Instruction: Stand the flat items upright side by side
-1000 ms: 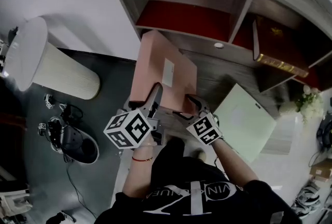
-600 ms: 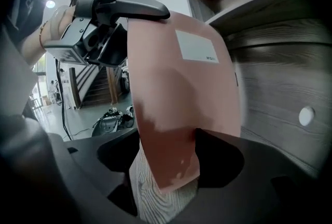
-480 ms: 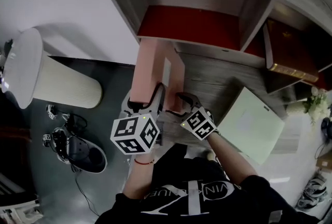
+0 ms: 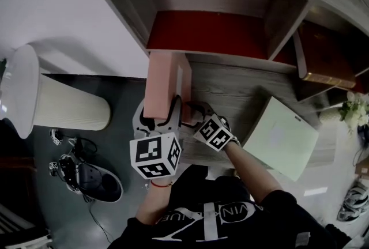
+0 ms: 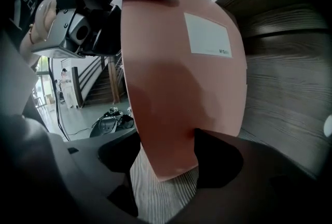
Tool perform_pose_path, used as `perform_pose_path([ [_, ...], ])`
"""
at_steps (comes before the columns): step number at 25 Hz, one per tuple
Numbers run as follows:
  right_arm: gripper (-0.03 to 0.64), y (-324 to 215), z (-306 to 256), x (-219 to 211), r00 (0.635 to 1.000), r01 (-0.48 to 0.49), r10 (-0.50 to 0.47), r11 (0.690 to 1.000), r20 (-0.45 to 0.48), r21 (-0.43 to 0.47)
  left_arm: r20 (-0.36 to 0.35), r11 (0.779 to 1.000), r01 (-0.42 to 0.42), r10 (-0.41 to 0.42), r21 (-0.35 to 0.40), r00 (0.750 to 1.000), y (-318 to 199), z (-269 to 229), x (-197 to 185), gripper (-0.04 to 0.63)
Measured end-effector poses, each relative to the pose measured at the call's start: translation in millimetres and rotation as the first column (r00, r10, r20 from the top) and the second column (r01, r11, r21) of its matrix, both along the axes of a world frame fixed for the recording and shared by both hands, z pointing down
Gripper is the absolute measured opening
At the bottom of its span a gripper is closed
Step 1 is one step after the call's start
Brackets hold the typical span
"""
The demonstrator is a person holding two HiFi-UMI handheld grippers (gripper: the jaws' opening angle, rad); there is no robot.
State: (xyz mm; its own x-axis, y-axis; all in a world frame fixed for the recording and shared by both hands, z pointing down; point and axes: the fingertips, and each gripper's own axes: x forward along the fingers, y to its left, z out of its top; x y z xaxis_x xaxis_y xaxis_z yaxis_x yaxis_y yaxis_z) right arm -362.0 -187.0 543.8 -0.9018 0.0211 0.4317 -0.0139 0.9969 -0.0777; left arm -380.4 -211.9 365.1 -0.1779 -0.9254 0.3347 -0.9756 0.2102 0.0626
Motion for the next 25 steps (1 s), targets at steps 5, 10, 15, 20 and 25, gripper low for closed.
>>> perform_pose_path([
  [5,0.333,-8,1,-13,1.000,-0.001,0.001,1.000,0.003,0.002,0.034,1.000,-0.026,0.026,-0.001,0.999,-9,1,-6,0.308],
  [10,0.333,-17,1,-21,1.000,-0.012,0.012,1.000,0.011,0.001,0.047,0.998,-0.069,0.068,0.012,0.997,-18,-1,-7,0.328],
  [15,0.332,-25,1,-25,1.000,-0.025,0.025,1.000,0.012,-0.002,0.037,0.994,-0.103,0.102,0.032,0.994,-25,-2,-7,0.343],
  [20,0.331,-29,2,-25,0.999,-0.031,0.032,0.999,0.018,-0.014,0.026,0.989,-0.133,0.132,0.066,0.991,-26,-5,-6,0.344],
  [25,0.339,-30,3,-25,0.998,-0.052,0.052,0.998,0.017,-0.018,0.027,0.983,-0.156,0.154,0.096,0.988,-21,-5,-5,0.343],
])
